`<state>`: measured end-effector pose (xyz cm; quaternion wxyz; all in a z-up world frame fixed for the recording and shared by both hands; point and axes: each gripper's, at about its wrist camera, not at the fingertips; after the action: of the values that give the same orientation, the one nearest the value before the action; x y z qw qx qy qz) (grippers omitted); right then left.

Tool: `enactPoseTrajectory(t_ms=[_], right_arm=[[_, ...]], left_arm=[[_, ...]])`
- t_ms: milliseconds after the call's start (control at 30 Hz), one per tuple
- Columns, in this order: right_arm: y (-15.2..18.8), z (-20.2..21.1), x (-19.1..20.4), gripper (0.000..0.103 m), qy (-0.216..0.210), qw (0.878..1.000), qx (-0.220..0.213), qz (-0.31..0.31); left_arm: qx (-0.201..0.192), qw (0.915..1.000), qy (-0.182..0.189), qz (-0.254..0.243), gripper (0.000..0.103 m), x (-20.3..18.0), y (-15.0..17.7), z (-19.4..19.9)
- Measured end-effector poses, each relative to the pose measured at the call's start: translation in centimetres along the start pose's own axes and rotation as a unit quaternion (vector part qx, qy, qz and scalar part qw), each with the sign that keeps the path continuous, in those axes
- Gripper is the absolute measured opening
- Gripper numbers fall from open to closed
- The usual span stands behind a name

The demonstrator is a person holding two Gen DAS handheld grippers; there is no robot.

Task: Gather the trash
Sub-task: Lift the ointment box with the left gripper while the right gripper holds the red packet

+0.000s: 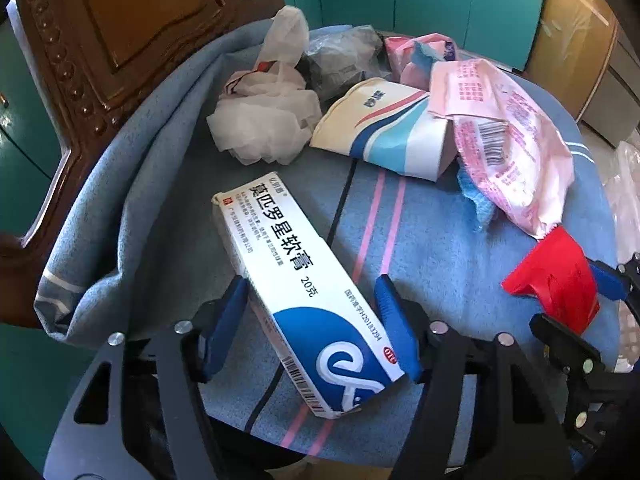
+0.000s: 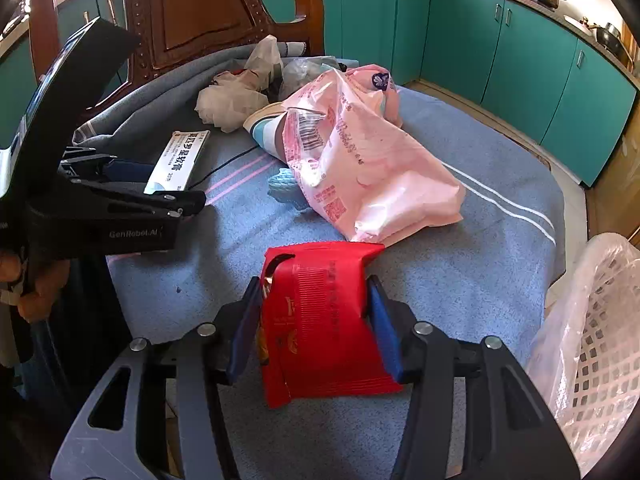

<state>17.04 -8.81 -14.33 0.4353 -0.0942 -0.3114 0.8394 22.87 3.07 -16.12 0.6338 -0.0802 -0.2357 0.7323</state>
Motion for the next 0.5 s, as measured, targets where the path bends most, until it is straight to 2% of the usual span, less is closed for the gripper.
enactPoseTrajectory(t_ms=[133, 500], right_arm=[[-0.1, 0.6, -0.5, 0.052, 0.001, 1.000, -0.009, -0.013], [0.1, 1.3, -1.4, 0.052, 0.008, 0.999, -0.020, -0.035]], left_arm=[[-0.012, 0.9998, 0.012, -0.008, 0.057, -1.9, 0.6, 0.6], [-0.036, 0.9982, 0.041, -0.024, 0.050, -3.3, 3.0, 3.0]])
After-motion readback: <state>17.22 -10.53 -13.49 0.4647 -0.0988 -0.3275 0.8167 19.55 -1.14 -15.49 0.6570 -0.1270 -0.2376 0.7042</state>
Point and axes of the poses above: each gripper's, at about its wrist camera, not at the fingertips, and z roughly against the way its jaws point, x to its left, y to its underside, and after that the axes turned 7 degrees about -z, right-handed
